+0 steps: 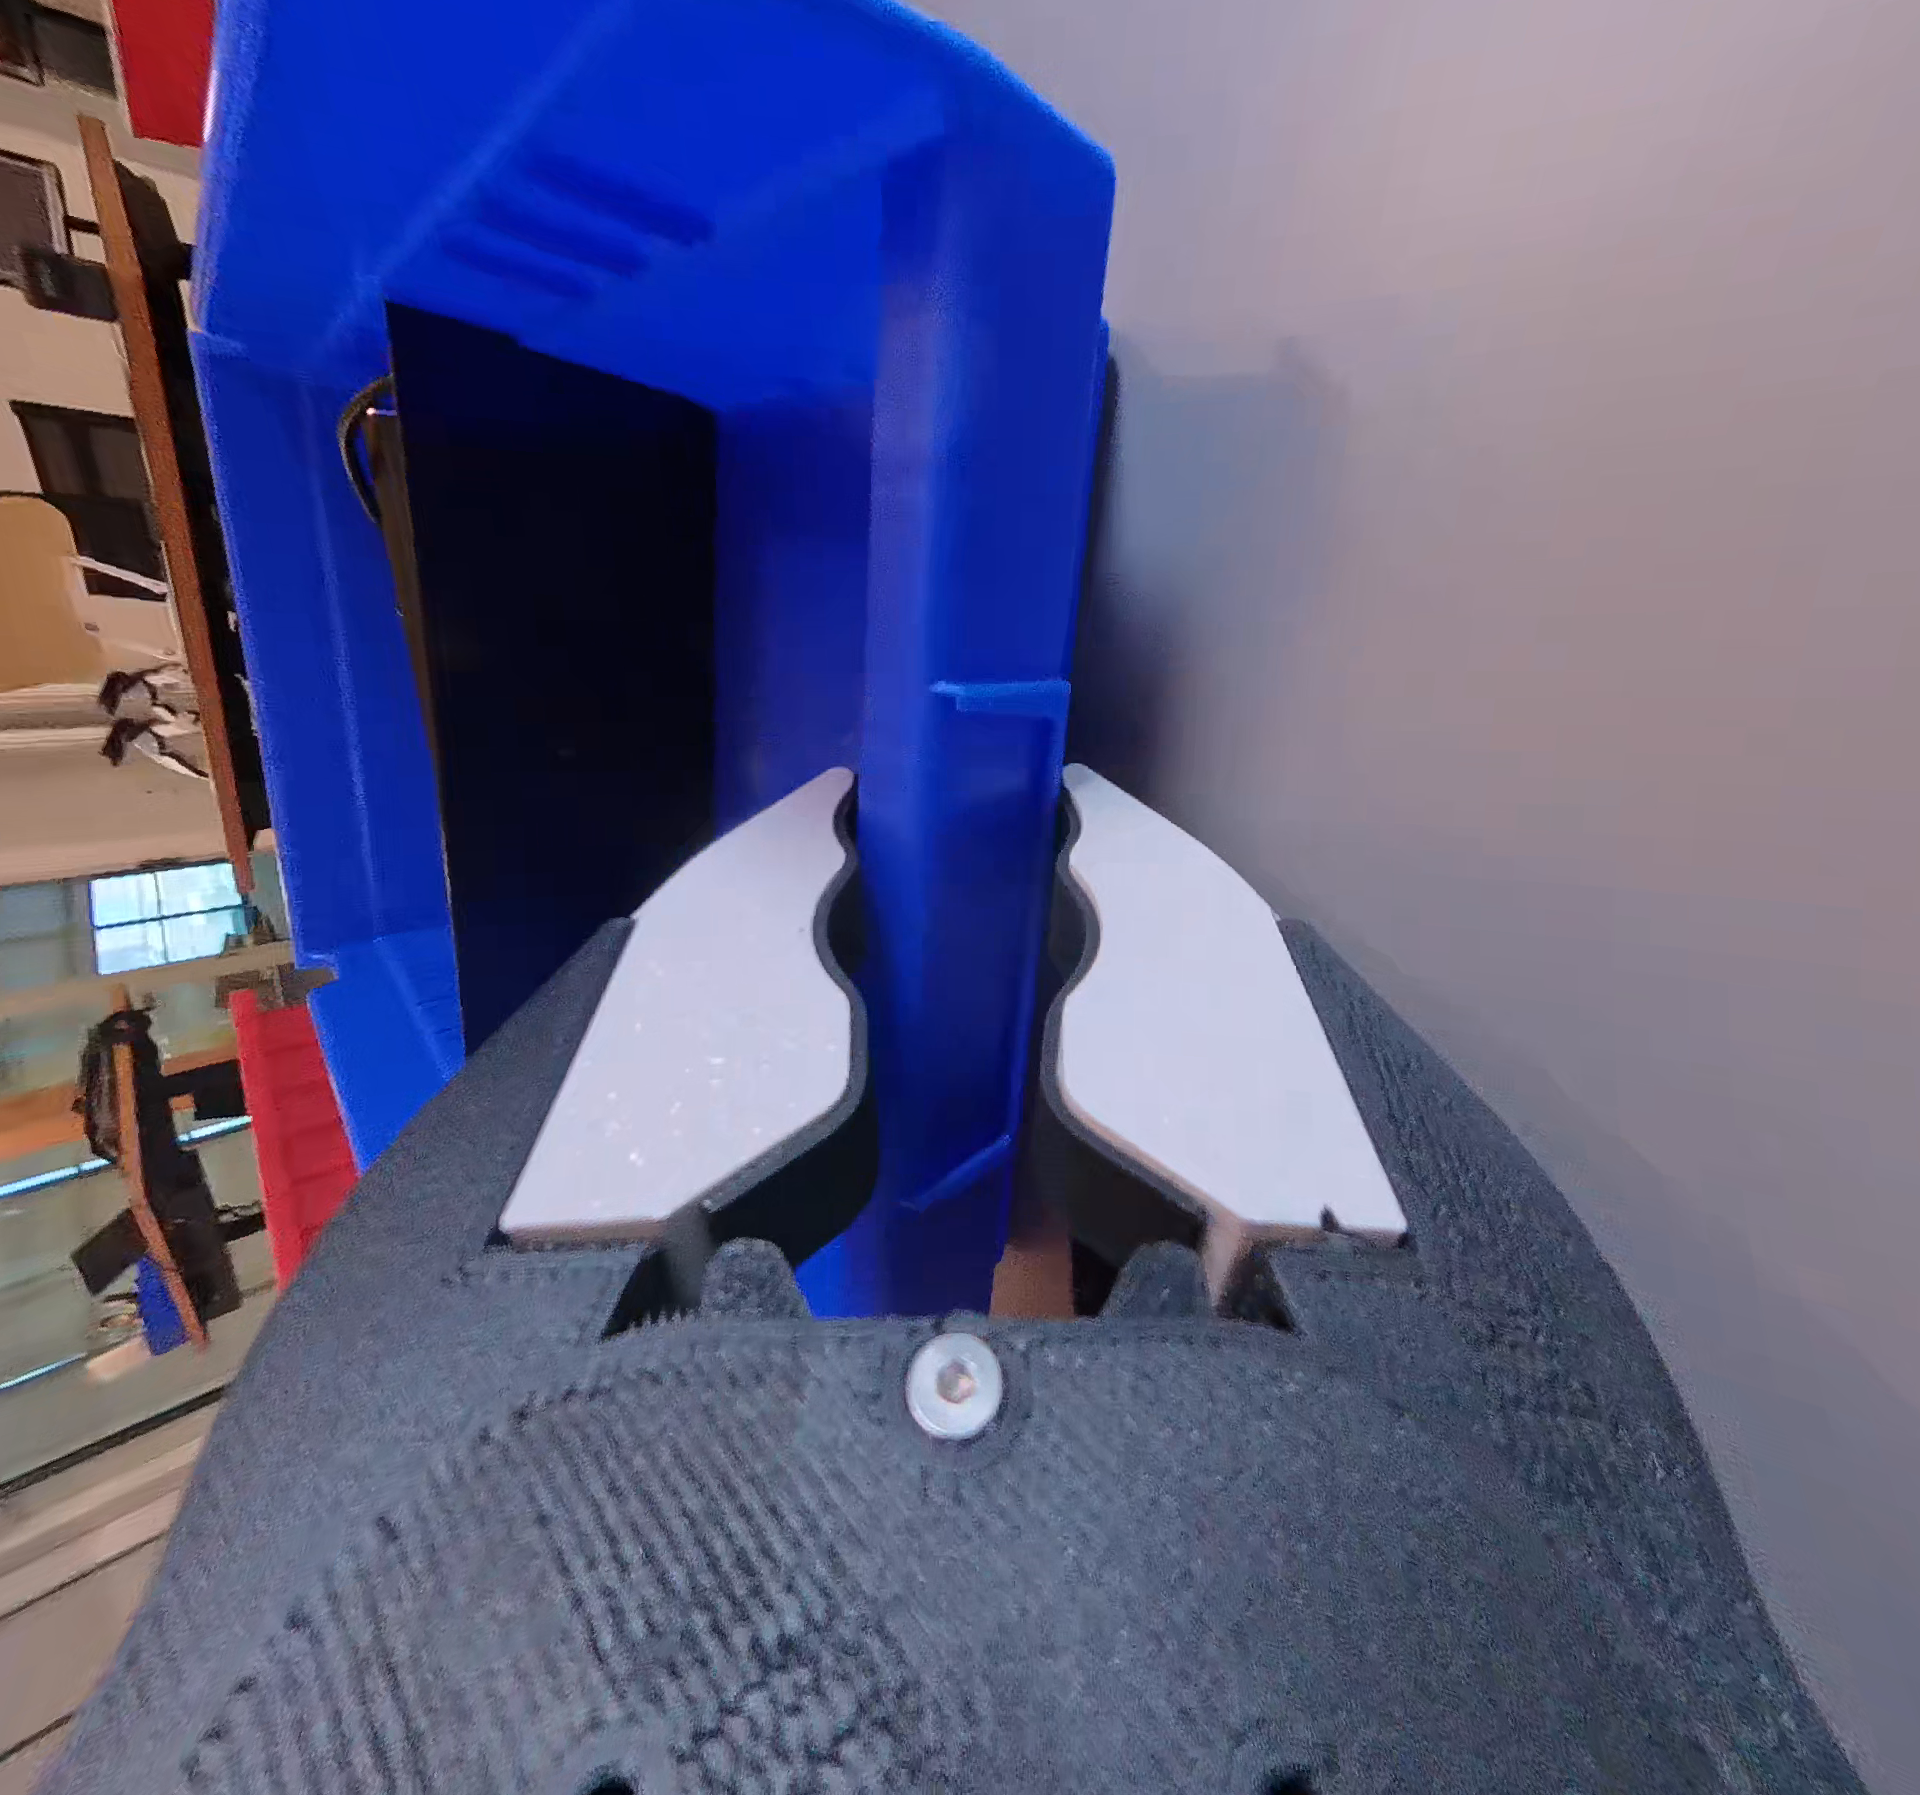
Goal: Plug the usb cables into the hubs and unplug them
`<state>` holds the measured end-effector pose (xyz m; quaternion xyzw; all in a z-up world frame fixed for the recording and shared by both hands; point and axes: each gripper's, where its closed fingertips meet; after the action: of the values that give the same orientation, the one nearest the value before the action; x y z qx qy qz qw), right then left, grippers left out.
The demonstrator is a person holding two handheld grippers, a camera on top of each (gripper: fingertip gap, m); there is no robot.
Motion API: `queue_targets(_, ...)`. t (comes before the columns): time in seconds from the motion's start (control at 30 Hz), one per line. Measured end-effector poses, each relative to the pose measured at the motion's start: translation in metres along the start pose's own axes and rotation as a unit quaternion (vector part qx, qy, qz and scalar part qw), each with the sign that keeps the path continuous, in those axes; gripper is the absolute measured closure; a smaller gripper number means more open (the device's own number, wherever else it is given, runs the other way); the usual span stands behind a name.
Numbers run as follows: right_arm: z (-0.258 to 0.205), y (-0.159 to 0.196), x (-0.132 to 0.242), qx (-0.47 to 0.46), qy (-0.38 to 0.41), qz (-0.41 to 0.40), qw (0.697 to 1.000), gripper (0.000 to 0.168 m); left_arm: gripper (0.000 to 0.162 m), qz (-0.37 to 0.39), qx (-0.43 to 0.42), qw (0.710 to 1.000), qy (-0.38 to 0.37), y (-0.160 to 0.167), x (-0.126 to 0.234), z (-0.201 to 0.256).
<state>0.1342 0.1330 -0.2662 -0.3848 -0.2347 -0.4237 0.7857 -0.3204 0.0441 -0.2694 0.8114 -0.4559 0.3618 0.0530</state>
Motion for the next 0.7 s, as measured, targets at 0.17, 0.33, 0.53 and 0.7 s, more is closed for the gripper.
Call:
queue_targets(0.17,0.043,0.009,-0.006,-0.020,0.077,0.004,0.997,0.130,0.130,0.004,0.010,1.000,0.024,-0.007,0.029,0.028)
queue_targets(0.33,0.054,-0.073,0.044,-0.191,0.070,0.192,0.960,0.126,0.128,0.164,0.142,0.966,0.138,-0.046,0.101,0.040)
queue_targets(0.53,0.046,-0.129,0.051,-0.267,0.066,0.282,0.919,0.129,0.141,0.224,0.214,0.951,0.005,-0.048,0.120,-0.102)
queue_targets(0.7,0.034,-0.129,0.027,-0.267,0.071,0.299,0.913,0.130,0.132,0.079,0.168,0.981,0.059,-0.016,0.003,-0.154)
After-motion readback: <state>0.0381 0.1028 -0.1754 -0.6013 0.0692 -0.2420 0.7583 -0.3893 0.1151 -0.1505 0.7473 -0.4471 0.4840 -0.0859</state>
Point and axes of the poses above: each gripper's, where its closed fingertips meet, x back along the fingers, y out of its underside, z = x × y across the jaws
